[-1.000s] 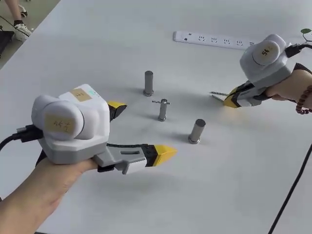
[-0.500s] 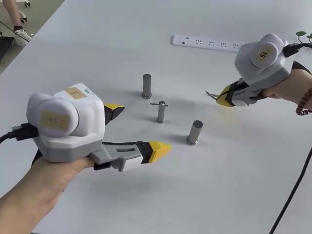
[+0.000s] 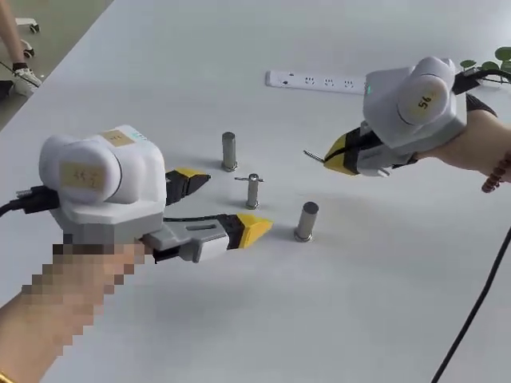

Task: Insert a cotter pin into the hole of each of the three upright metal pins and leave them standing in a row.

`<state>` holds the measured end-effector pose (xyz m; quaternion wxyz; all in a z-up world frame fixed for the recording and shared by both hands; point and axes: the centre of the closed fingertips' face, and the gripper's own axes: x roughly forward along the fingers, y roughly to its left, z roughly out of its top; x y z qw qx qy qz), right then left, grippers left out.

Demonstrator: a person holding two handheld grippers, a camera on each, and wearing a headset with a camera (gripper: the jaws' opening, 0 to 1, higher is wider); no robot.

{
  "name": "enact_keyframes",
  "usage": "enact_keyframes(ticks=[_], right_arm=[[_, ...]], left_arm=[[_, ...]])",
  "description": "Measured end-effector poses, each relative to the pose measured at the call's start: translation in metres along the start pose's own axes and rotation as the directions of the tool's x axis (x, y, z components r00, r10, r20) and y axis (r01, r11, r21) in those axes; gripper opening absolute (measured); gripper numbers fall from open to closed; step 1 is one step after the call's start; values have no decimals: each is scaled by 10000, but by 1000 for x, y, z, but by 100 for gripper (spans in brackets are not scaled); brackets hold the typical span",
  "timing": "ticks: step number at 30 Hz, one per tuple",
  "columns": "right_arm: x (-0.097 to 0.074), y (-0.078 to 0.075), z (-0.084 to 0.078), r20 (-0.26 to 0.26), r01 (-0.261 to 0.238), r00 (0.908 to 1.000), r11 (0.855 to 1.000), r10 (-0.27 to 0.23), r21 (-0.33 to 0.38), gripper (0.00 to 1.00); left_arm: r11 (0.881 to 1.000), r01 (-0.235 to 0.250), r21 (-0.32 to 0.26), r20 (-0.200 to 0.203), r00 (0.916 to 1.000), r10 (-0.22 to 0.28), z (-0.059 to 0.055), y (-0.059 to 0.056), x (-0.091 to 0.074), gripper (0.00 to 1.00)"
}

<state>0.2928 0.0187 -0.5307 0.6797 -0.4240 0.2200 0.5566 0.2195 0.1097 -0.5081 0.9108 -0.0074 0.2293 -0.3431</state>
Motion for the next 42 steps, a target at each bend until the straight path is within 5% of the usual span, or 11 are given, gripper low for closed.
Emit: enact_keyframes(ticks=[14,24,42], right_arm=[[-11,32,31,587,-243,9978,9925,315,-1197,0],[-11,46,43,910,-291,9946,9770,492,-2110,0],[-15,68,61,1302,-456,9876,9535,879,-2980,0]], left_arm=[[9930,578,-1027,7,9983,-581,12,-12,12,36],[9721,1047,-2097,57,9944,-1059,14,-24,15,24],[9383,1525,-3103,245,9880,-1524,16,-37,17,9]])
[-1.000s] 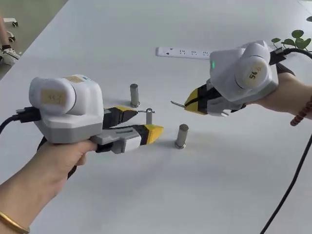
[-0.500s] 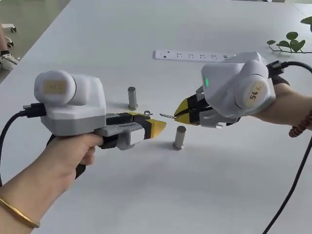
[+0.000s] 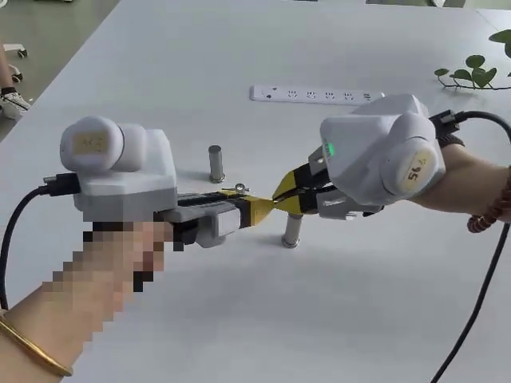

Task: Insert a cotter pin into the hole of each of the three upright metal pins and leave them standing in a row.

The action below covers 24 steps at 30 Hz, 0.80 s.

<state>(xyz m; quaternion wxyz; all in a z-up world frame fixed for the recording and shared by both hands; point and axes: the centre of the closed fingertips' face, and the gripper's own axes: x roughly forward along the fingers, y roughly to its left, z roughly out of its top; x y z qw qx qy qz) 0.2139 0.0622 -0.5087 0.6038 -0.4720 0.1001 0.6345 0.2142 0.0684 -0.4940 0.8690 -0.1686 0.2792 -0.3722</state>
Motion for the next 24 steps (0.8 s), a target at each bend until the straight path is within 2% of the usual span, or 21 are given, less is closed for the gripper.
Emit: enact_keyframes(ticks=[2,6,14,19,24], right_arm=[[0,1,0,-11,-41,10000,10000,41,-36,0],[0,4,1,-57,-90,9999,9999,89,-143,0],[0,6,2,-93,-69,9999,9999,67,-154,0],[0,8,4,32,-102,9999,9998,101,150,0],[-1,14,5,206,-394,9991,9965,379,735,0]], left_arm=[[10000,-2,-8,-1,10000,2,0,0,0,6],[9992,-98,381,-130,9999,103,-4,1,0,1],[9913,-16,1319,-195,9998,42,-7,-4,-1,1],[9840,82,1782,-307,9995,-27,-7,-5,-3,0],[9736,176,2277,-498,9987,-64,-11,-8,-4,0]])
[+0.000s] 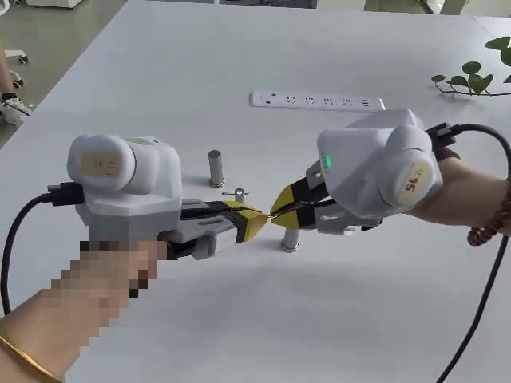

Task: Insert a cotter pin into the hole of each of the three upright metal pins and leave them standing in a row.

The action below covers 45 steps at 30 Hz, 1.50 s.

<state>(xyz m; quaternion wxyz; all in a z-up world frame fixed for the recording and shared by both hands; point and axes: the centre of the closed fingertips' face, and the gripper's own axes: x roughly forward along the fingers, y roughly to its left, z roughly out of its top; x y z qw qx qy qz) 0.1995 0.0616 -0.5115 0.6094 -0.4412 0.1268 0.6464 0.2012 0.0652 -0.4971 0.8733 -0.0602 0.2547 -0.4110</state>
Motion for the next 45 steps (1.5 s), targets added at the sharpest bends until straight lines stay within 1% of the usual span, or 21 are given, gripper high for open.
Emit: enact_keyframes(ticks=[2,5,6,8,9,11,14,15,16,20,21,23,25,26,29,31,33,38,42,45], right_arm=[[-1,4,2,196,-255,9995,9986,246,473,0],[-2,4,2,368,-345,9988,9955,314,878,3],[-3,6,0,415,-479,9982,9915,432,1213,3],[-4,4,-2,560,-511,9975,9870,430,1521,4],[-4,5,-4,640,-684,9963,9795,571,1894,4],[-5,6,-6,684,-753,9957,9745,621,2112,6],[-7,13,-6,890,-1093,9921,9577,885,2664,6],[-7,14,-7,909,-1140,9916,9560,925,2702,7],[-8,17,-7,971,-1296,9897,9463,1051,2963,7],[-8,22,-15,1052,-1558,9863,9269,1270,3416,8],[-8,24,-15,1126,-1636,9849,9211,1318,3533,8],[-8,29,-16,1180,-1812,9820,9126,1476,3666,8],[-8,32,-16,1200,-1883,9807,9104,1543,3683,8],[-8,35,-16,1237,-1983,9788,9064,1632,3731,8],[-9,39,-14,1320,-2172,9748,8998,1798,3783,7],[-9,42,-13,1396,-2304,9716,8969,1908,3775,7],[-9,46,-12,1437,-2407,9692,8936,2001,3788,6],[-8,57,-12,1485,-2816,9586,8864,2430,3673,5],[-7,60,-12,1461,-2925,9556,8840,2559,3647,5],[-7,63,-12,1545,-3041,9519,8783,2647,3688,4]], left_arm=[[9995,25,317,-64,10000,-23,-2,-1,0,0],[9985,102,542,-83,9999,-98,-3,-3,0,0],[9977,149,657,-79,9999,-144,-3,-4,0,0],[9963,175,843,-138,9998,-164,-5,-4,0,0],[9954,204,934,-168,9997,-189,-5,-4,0,0],[9934,325,1104,-212,9993,-304,-7,-6,0,0],[9869,576,1506,-296,9981,-537,-9,-11,0,0],[9860,609,1550,-313,9979,-567,-10,-11,0,0],[9835,677,1678,-399,9973,-618,-12,-13,0,0],[9783,854,1885,-483,9958,-777,-15,-15,0,0],[9765,965,1925,-469,9949,-890,-15,-17,0,0],[9722,1116,2057,-489,9934,-1037,-15,-19,-1,0],[9684,1262,2152,-559,9916,-1168,-17,-22,-1,0],[9648,1382,2237,-602,9900,-1279,-18,-23,-1,0],[9593,1596,2328,-685,9867,-1475,-20,-26,-1,0],[9539,1767,2424,-741,9838,-1634,-22,-30,-1,0],[9459,1903,2628,-854,9811,-1736,-26,-34,-2,0],[9392,2097,2720,-1027,9767,-1884,-34,-38,-1,0],[9359,2268,2696,-1004,9732,-2069,-35,-42,-3,0],[9320,2412,2706,-1014,9698,-2216,-37,-45,-5,0]])
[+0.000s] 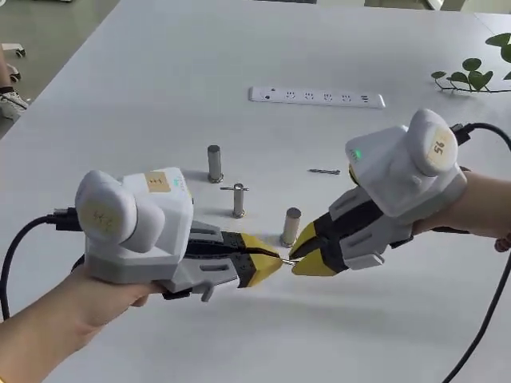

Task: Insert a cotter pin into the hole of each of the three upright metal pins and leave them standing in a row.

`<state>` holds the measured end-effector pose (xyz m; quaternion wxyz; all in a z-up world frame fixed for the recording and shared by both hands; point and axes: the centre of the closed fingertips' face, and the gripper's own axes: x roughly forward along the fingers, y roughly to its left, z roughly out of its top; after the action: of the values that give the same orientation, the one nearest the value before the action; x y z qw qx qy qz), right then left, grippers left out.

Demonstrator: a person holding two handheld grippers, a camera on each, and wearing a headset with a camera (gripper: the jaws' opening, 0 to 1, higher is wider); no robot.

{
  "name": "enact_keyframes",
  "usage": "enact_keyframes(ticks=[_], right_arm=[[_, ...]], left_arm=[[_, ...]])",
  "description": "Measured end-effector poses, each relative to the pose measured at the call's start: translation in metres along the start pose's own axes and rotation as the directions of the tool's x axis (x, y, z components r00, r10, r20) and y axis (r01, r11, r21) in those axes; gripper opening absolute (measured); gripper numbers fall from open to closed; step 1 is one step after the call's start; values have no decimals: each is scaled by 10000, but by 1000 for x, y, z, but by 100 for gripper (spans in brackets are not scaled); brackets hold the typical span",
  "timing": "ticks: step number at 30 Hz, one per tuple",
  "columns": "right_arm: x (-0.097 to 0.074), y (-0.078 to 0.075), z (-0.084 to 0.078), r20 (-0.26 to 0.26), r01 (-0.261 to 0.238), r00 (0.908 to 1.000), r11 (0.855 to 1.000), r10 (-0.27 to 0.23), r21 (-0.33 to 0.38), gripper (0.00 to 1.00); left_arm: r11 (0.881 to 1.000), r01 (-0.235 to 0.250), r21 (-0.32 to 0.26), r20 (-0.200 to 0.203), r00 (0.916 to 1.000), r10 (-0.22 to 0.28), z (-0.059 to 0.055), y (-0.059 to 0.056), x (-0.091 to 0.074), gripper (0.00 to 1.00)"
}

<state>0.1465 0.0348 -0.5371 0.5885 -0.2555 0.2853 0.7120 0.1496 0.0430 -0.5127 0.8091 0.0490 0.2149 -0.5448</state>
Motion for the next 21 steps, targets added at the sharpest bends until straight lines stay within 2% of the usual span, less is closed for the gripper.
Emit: enact_keyframes(ticks=[7,21], right_arm=[[3,4,-2,-22,-199,9998,9998,199,-5,3],[3,15,-3,-160,-451,9989,9984,445,-353,0]], left_arm=[[9997,215,-118,162,9996,-213,0,-5,1,0],[9987,333,-392,215,9992,-325,-5,-7,2,1]])
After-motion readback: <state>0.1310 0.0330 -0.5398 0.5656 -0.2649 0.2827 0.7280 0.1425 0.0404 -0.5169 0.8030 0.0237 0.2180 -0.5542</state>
